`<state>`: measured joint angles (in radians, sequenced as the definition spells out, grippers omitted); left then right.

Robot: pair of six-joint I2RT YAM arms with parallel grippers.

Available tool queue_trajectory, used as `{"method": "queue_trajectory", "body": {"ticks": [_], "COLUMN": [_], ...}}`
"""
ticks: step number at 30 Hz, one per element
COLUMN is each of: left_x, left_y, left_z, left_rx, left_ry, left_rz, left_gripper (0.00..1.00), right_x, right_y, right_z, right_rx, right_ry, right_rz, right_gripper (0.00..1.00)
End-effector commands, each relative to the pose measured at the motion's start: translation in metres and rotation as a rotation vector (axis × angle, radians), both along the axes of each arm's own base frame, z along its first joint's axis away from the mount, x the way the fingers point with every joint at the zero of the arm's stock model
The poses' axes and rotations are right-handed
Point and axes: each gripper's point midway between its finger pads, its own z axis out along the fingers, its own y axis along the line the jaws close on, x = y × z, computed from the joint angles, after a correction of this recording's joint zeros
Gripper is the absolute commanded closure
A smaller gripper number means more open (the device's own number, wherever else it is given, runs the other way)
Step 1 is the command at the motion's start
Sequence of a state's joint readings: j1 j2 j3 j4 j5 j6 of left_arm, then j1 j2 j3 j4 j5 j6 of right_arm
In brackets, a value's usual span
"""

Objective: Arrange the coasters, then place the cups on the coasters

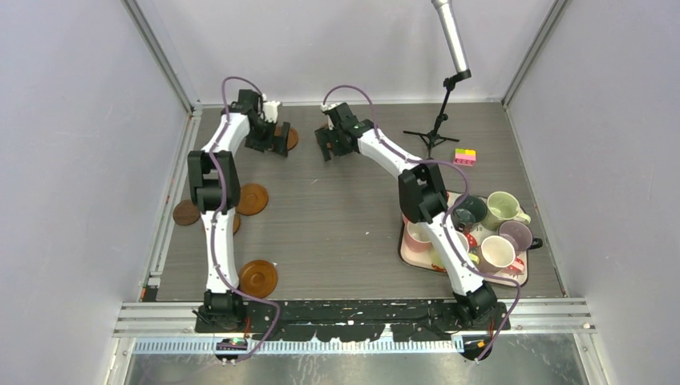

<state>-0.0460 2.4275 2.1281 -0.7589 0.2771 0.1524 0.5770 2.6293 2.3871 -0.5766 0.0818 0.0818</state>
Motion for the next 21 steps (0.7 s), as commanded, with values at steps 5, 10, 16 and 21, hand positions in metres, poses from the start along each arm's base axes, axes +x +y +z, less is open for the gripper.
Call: {"method": "queue_trajectory", "body": {"ticks": [5, 10, 16, 21], "left_x": [-0.097, -0.163, -0.186, -0.170], "left_y": [0.076, 0.115, 0.115, 0.105], "left_z": [0.090, 0.091, 0.074, 0.058], "left_rx": [-0.064, -0.105, -0.067, 0.013], "left_ry": [0.082, 0.141, 0.132, 0.118], "left_rz": [-0.033, -0.030, -0.076, -0.164], "left_gripper": [0.00, 0.00, 0.13, 0.18], "right_x": [-0.061, -0.110, -0.133, -0.143], "right_y": [0.026, 0.061, 0.074, 0.051], "right_z": [0.094, 0.101, 0.099, 0.105], "right_rx": [0.097, 0.087, 0.109, 0.101], "right_ry": [0.014, 0.053, 0.118, 0.169], "right_rz": [0.154, 0.297, 0.327, 0.328], "right_gripper": [0.10, 0.11, 0.12, 0.12]}}
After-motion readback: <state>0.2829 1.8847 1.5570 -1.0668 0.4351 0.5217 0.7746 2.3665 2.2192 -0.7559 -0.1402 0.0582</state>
